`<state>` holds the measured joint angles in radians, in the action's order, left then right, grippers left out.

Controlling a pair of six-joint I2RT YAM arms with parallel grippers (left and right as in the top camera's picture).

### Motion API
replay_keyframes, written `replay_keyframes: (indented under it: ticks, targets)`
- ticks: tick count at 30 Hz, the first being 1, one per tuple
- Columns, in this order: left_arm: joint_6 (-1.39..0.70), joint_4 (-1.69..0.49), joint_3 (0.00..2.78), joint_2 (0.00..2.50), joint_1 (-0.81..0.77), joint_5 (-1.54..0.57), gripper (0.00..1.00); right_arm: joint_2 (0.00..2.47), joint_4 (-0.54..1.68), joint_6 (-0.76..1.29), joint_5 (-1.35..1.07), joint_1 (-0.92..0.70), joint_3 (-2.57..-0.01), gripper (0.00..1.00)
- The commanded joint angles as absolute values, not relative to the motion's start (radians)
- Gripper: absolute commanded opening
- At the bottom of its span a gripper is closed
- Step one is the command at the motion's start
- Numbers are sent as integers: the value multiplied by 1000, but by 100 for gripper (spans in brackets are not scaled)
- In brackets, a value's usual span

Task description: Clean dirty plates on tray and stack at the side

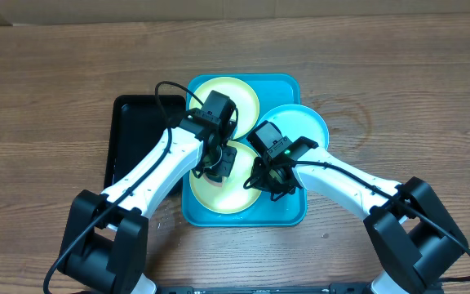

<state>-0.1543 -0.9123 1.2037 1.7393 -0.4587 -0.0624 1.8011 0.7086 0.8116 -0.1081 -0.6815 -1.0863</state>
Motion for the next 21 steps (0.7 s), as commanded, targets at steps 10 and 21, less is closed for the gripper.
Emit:
replay_keyframes:
  ticks: [10,21]
  targets:
    - [-165,-863,1192,1747,-464,-18,4,1800,704,815,-114,-686,-1073,4]
    - [-225,-749,1070,1763,-463,63,4,1800,704,815,-114,-686,-1073,4]
